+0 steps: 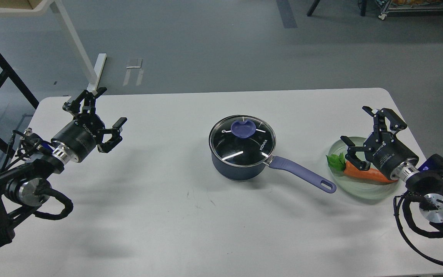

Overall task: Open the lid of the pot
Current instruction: 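Move the right gripper off the green plate toward the pan handle, then grasp the purple pan handle with the right gripper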

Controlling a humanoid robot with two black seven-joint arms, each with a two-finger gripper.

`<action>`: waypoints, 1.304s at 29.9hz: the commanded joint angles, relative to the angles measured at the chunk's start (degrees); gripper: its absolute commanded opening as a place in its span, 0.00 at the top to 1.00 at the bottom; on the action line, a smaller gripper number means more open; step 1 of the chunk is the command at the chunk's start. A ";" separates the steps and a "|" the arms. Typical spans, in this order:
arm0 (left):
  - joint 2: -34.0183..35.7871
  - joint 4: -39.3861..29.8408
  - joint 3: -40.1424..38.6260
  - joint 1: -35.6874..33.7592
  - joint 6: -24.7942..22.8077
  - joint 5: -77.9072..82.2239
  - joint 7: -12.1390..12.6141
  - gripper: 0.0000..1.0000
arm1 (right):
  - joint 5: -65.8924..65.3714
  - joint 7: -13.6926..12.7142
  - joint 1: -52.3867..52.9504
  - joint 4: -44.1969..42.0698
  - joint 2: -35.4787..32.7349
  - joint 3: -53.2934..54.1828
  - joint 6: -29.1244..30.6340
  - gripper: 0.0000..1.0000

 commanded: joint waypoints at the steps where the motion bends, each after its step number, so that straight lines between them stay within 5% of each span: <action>1: -0.05 -0.09 -0.34 0.34 -0.28 -0.03 0.00 0.01 | -0.01 0.01 -0.01 0.00 -0.17 0.04 0.05 0.00; 13: 0.21 -0.35 -0.60 0.60 0.24 -0.74 0.00 0.01 | -2.37 0.01 1.39 4.30 -4.10 0.04 -0.21 0.00; 26: 0.65 -0.88 -1.39 0.43 0.33 -0.82 0.00 0.01 | -63.07 0.01 15.36 23.90 -21.52 -4.87 -11.29 0.00; 39: 1.00 -1.06 -2.01 0.43 0.33 -0.82 0.00 0.01 | -91.33 0.01 38.73 24.70 -15.47 -31.84 -13.57 0.00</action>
